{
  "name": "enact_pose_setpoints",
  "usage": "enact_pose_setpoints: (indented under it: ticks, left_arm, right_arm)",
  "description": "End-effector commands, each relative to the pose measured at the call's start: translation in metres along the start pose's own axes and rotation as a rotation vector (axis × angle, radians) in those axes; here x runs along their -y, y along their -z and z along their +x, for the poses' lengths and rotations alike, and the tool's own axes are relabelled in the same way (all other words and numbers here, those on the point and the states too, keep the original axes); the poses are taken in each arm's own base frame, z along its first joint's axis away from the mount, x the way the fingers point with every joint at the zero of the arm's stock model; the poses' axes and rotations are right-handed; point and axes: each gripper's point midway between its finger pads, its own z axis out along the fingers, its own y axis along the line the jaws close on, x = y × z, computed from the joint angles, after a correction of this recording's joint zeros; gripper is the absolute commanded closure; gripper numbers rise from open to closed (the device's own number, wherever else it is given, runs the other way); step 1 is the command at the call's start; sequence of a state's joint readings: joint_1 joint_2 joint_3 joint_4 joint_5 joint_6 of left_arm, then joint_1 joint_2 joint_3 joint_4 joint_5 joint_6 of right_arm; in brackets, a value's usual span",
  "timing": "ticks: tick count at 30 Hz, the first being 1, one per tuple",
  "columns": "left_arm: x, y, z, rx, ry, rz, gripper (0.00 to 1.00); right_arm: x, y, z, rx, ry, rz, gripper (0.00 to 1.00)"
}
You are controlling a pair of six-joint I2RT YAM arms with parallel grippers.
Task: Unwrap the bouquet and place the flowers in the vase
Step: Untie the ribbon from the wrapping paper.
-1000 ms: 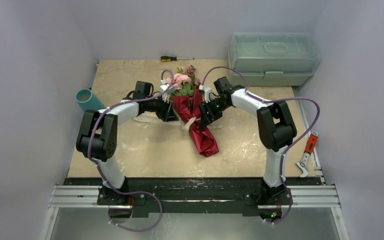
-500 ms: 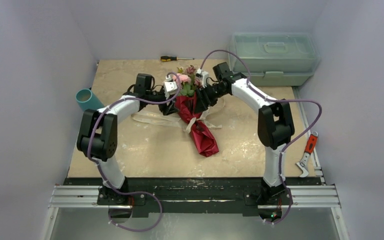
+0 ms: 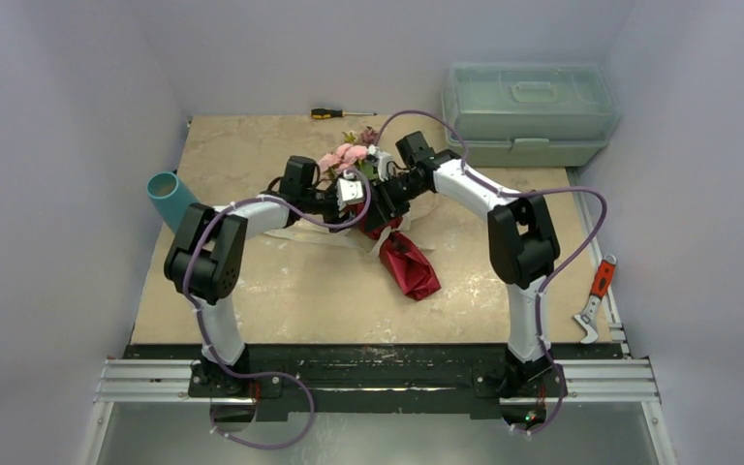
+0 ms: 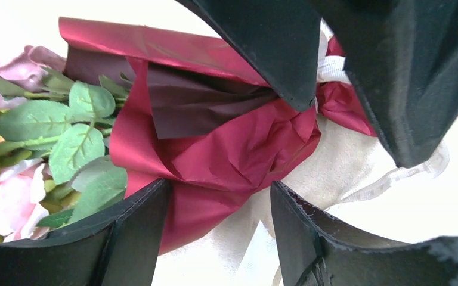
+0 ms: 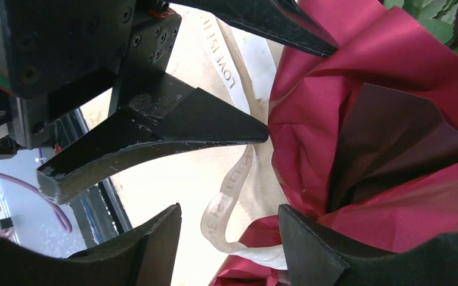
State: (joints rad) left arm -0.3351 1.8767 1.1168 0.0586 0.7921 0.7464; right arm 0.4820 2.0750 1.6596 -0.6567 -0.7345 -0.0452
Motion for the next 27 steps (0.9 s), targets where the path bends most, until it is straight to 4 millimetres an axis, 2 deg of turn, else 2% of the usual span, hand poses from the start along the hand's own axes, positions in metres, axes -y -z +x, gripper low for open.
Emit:
enact_pose_setpoints:
  ticks: [1, 6, 10, 14, 17, 23, 27]
  left_arm:
    - [0.000, 0.002, 0.000, 0.008, -0.055, -0.008, 0.38]
    - [0.008, 0.014, -0.007, 0.003, -0.070, -0.001, 0.38]
    - [0.011, 0.024, -0.025, 0.036, -0.094, -0.009, 0.37]
    - [0.010, 0.030, -0.047, 0.070, -0.150, -0.031, 0.36]
    - [0.008, 0.031, -0.053, 0.076, -0.202, -0.035, 0.34]
    - [0.005, 0.009, -0.044, 0.063, -0.280, -0.023, 0.34]
    - [0.010, -0.008, -0.036, 0.052, -0.340, 0.007, 0.33]
  right_arm:
    - [0.005, -0.003, 0.002, -0.015, -0.024, 0.030, 0.36]
    - [-0.001, 0.030, -0.002, 0.040, -0.010, 0.083, 0.35]
    - [0.001, 0.042, 0.006, 0.050, -0.050, 0.163, 0.37]
    - [0.013, 0.032, 0.015, 0.039, -0.143, 0.202, 0.39]
    - [0.019, 0.025, 0.018, 0.027, -0.171, 0.210, 0.39]
    - [0.025, 0.008, 0.018, 0.018, -0.208, 0.186, 0.43]
    - [0.026, 0.002, 0.013, 0.027, -0.222, 0.162, 0.49]
